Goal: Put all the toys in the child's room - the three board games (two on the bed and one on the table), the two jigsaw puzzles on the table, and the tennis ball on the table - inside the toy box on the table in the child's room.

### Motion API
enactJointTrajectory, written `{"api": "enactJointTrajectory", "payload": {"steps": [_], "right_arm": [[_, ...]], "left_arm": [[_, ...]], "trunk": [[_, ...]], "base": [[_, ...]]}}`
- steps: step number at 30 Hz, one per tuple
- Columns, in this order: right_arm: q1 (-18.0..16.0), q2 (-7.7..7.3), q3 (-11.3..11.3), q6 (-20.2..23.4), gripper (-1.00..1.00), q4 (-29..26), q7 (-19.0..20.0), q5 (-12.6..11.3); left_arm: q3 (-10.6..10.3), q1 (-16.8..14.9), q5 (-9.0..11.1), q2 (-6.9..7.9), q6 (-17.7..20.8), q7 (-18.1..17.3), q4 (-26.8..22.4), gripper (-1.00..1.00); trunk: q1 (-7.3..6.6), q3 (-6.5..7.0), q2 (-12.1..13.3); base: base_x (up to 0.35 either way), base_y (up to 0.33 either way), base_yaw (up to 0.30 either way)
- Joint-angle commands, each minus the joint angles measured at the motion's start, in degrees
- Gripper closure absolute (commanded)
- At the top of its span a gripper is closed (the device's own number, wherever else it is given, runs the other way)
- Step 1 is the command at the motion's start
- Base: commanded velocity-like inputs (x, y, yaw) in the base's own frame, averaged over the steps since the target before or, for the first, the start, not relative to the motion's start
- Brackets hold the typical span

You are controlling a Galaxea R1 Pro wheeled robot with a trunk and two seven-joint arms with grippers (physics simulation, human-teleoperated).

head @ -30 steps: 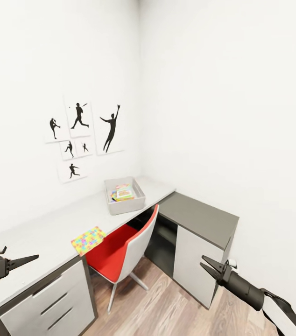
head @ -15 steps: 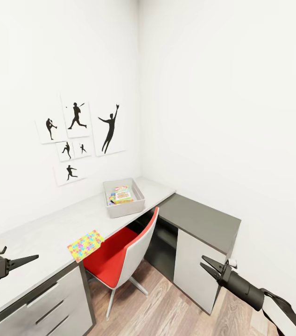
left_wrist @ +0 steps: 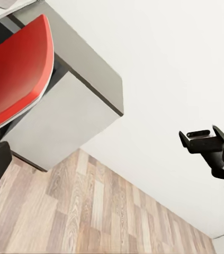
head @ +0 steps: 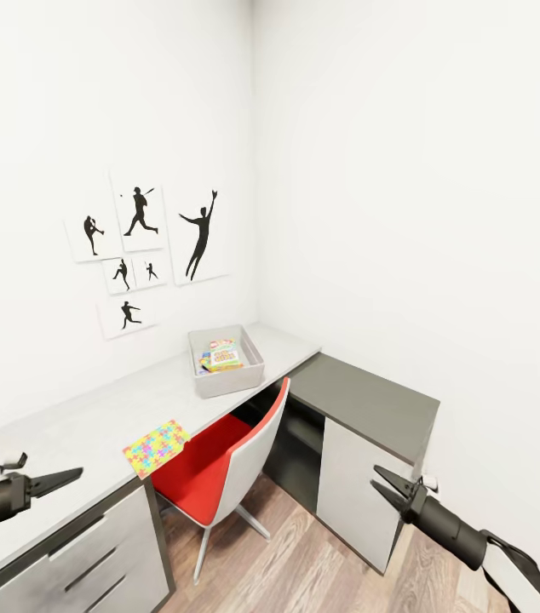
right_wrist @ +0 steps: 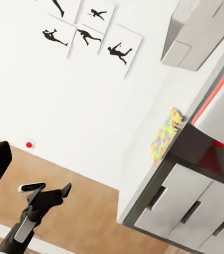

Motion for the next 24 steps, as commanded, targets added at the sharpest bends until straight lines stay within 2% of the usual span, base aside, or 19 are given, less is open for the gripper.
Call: {"api": "enactJointTrajectory", "payload": {"steps": [1,2,6,9,24], "right_arm": [[-0.03,-0.06,-0.1,0.45,-1.0,0.37,0.01,-0.6],[-0.03,-0.03,-0.42,0.44,-1.0,0.69,-0.02,-0.65],[-0.03,-0.13,-0.32,0.39,-1.0,0.7,-0.08,-0.75],[-0.03,-0.19,-0.65,0.38,-1.0,0.88,-0.1,-0.79],[-0.03,-0.08,-1.92,0.41,-1.0,1.13,-0.22,-0.64]], "left_arm": [[0.14,-0.02,-0.07,-0.33,0.6,-0.24,0.0,-1.0],[0.47,-0.02,-0.16,-0.48,0.51,-0.24,-0.33,-1.0],[1.38,-0.02,-0.3,0.82,0.45,-0.24,-1.07,-1.0],[1.68,-0.01,-0.33,1.21,0.46,-0.24,-1.31,-1.0],[1.94,0.03,-0.37,1.48,0.49,-0.24,-1.56,-1.0]], "trunk": [[0.02,-0.02,-0.04],[0.02,-0.02,-0.04],[0.02,-0.02,-0.04],[0.02,-0.02,-0.04],[0.02,-0.02,-0.04]], "base": [[0.0,0.0,0.0],[0.0,0.0,0.0],[0.0,0.0,0.0],[0.0,0.0,0.0],[0.0,0.0,0.0]]}}
